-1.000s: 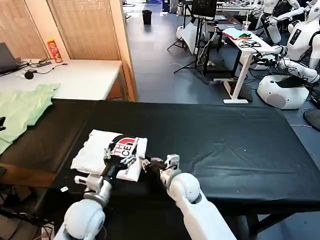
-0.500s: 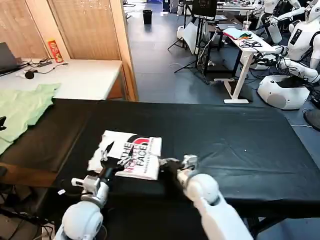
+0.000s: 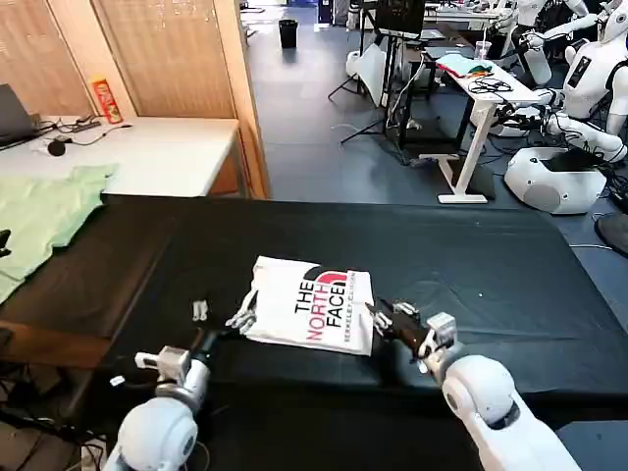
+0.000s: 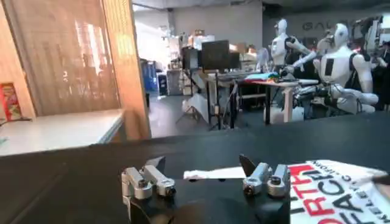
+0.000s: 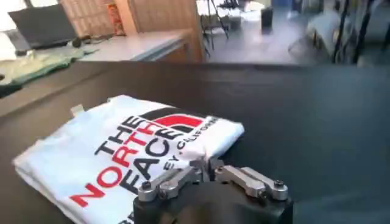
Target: Fold and organize the clothes.
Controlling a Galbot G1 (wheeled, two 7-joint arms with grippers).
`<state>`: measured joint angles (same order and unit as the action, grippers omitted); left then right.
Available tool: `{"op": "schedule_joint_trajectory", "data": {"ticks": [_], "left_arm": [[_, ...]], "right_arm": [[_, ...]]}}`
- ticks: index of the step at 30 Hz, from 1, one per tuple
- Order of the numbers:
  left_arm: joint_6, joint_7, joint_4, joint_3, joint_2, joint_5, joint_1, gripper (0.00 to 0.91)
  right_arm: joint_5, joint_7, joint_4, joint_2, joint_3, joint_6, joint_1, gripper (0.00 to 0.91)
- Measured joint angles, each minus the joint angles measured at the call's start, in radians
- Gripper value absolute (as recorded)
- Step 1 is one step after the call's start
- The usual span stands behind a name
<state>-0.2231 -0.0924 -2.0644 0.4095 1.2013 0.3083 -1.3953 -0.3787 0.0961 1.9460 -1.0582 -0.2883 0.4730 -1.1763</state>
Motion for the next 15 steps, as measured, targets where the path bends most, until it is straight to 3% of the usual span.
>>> {"op": "schedule_joint_trajectory", "data": {"ticks": [7, 15], "left_arm": [[-0.030, -0.039, -0.035, 0.006, -0.012, 0.041, -0.030, 0.878], [0.006, -0.045, -0.101, 0.046, -0.050, 0.039, -0.126, 0.878]], "right_arm": [[0.112, -0.099, 0.073, -0.005, -0.040, -0.155, -0.110, 0.878], [0.204, -0.174, 0.138, -0.040, -0.104, -0.331, -0.336, 0.878]]}}
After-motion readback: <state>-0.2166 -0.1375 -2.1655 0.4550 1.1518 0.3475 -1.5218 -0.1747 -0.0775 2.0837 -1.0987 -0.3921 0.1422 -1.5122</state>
